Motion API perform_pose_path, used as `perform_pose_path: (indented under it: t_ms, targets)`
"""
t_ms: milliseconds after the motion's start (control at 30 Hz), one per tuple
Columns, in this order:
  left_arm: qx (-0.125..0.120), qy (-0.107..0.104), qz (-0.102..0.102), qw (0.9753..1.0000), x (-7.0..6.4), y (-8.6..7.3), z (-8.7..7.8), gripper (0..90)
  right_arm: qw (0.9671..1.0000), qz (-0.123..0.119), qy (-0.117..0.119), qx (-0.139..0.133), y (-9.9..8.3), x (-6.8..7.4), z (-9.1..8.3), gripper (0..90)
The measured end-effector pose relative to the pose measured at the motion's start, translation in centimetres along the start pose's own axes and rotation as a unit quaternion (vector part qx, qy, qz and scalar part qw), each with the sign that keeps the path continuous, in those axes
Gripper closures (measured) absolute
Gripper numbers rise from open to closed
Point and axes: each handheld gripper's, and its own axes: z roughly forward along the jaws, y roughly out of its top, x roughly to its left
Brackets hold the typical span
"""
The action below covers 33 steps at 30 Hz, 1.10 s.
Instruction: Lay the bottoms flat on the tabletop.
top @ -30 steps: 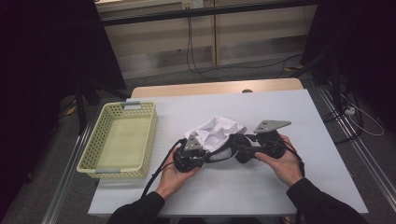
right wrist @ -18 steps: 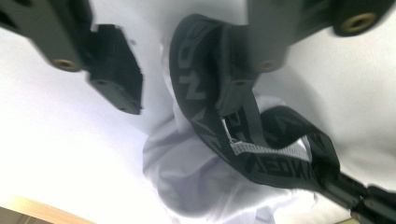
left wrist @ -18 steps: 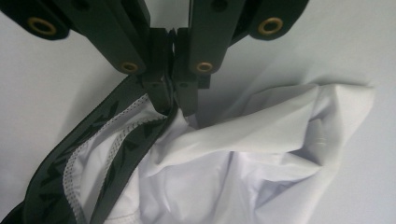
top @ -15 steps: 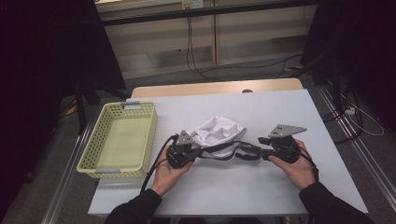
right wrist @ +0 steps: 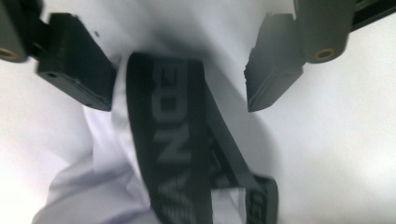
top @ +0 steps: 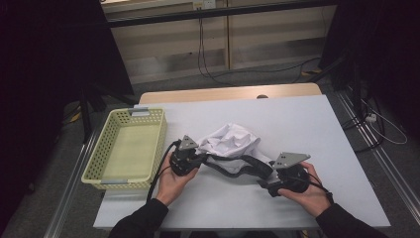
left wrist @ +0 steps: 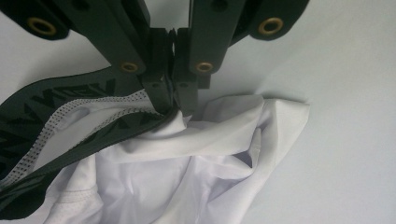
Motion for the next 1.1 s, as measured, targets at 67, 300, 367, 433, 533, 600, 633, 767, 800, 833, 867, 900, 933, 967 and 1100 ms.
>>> perform_pose_path:
  t_ms: [67,300,367,433,533,600,633,767,800,833,867,900,933,967,1100]
  targets:
    - [-0.001,-0.002,-0.004,1.0000,0.1,0.0,0.0,88.1,0.9999,-0.003,-0.010,0.004,-0.1,0.0,0.5,21.8]
    - [-0.008,-0.005,-0.011,0.9999,0.3,0.2,-0.3,88.0,0.9986,-0.009,-0.051,0.009,0.2,-0.3,1.4,35.0]
    - [-0.014,-0.007,-0.017,0.9997,0.3,0.2,-0.5,88.0,0.9978,0.010,-0.064,-0.015,0.4,-1.0,0.8,38.1]
    - [-0.017,-0.008,-0.017,0.9997,0.4,0.4,-0.7,87.9,0.9962,0.020,-0.079,-0.032,0.5,-1.7,0.1,53.9]
    - [-0.022,-0.011,-0.020,0.9995,0.2,0.7,-0.8,88.0,0.9954,0.043,-0.078,-0.034,0.3,-2.7,0.0,67.3]
    - [-0.024,-0.011,-0.019,0.9995,0.0,1.0,-0.9,88.0,0.9951,0.046,-0.082,-0.030,0.3,-2.9,0.0,72.8]
    - [-0.026,-0.012,-0.018,0.9994,0.0,1.1,-1.0,88.0,0.9949,0.046,-0.083,-0.032,0.5,-3.0,-0.1,75.0]
    - [-0.045,-0.012,-0.021,0.9987,0.3,2.1,-1.8,88.2,0.9919,0.054,-0.098,-0.060,1.4,-3.9,-1.1,81.4]
    - [-0.050,-0.011,-0.022,0.9985,0.4,2.4,-1.9,88.2,0.9913,0.057,-0.099,-0.066,1.7,-4.2,-1.3,82.4]
    - [-0.057,-0.011,-0.026,0.9980,0.4,2.7,-2.0,88.2,0.9902,0.058,-0.102,-0.075,2.0,-4.5,-1.5,83.0]
    - [-0.059,-0.008,-0.026,0.9979,0.4,3.0,-2.0,88.2,0.9893,0.061,-0.106,-0.080,2.3,-4.8,-1.7,83.5]
    - [-0.066,-0.006,-0.028,0.9974,0.5,3.3,-2.0,88.2,0.9886,0.061,-0.108,-0.085,2.7,-5.1,-1.8,84.2]
    - [-0.069,-0.002,-0.031,0.9971,0.6,3.7,-2.0,88.3,0.9874,0.062,-0.114,-0.090,3.1,-5.3,-1.9,84.7]
    - [-0.074,0.001,-0.034,0.9967,0.8,4.0,-1.9,88.3,0.9866,0.065,-0.118,-0.093,3.6,-5.6,-1.9,85.1]
    - [-0.083,0.018,-0.054,0.9949,2.2,4.8,-1.1,88.4,0.9837,0.072,-0.131,-0.100,5.1,-6.9,-1.0,86.3]
